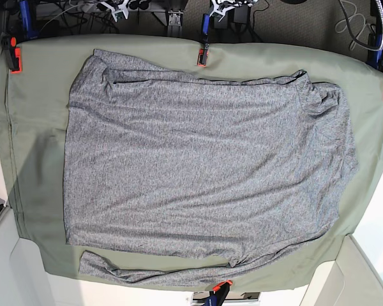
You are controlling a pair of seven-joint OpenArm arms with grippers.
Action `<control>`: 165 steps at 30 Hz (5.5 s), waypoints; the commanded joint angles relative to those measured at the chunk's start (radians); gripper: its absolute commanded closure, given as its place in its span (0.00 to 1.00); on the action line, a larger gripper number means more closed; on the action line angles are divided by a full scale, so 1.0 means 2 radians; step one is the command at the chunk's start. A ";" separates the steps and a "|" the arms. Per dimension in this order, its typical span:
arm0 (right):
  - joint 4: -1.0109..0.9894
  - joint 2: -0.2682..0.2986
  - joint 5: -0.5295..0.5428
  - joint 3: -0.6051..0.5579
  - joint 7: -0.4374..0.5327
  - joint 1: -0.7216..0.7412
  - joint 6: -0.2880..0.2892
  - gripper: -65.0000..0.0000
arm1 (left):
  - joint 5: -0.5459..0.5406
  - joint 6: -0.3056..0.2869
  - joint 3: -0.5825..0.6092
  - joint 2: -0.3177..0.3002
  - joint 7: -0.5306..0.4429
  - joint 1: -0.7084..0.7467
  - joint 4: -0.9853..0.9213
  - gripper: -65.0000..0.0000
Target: Fold the T-shirt properly
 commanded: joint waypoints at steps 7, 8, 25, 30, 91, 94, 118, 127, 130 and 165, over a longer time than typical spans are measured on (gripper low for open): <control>0.005 0.002 0.000 0.001 0.005 -0.002 0.028 0.91 | 0.001 -0.042 -0.001 0.003 -0.003 0.002 0.003 0.82; 0.005 0.002 0.000 0.001 0.005 -0.002 0.028 0.91 | 0.001 -0.042 -0.001 0.003 -0.003 0.002 0.003 0.82; 0.043 0.017 -0.007 0.001 0.005 -0.036 0.028 0.91 | 0.000 -0.040 -0.001 -0.001 -0.021 0.054 0.051 0.82; 0.107 0.034 -0.007 0.001 0.005 -0.087 0.028 0.91 | -0.002 -0.043 -0.013 -0.011 -0.019 0.097 0.121 0.82; 0.851 0.337 -0.024 -0.037 -0.091 -0.224 0.140 0.33 | -0.002 -0.177 -0.249 -0.321 0.066 0.497 0.978 0.58; 0.829 0.337 -0.031 -0.066 -0.093 -0.194 0.140 0.33 | -0.002 -0.177 -0.249 -0.320 0.066 0.497 0.978 0.58; 0.771 0.336 -0.026 -0.080 -0.092 -0.146 0.136 0.33 | 0.029 -0.137 -0.249 -0.391 0.015 0.463 0.973 0.51; 0.758 0.334 -0.013 -0.080 -0.092 -0.130 0.136 0.33 | 0.029 -0.159 -0.248 -0.397 -0.024 0.382 0.895 0.51; 0.758 0.334 -0.009 -0.080 -0.092 -0.129 0.136 0.33 | 0.024 -0.163 -0.248 -0.397 -0.030 0.365 0.870 0.51; 0.755 0.332 -0.006 -0.080 -0.092 -0.125 0.123 0.65 | 0.171 -0.111 -0.097 -0.405 -0.065 0.263 0.768 1.00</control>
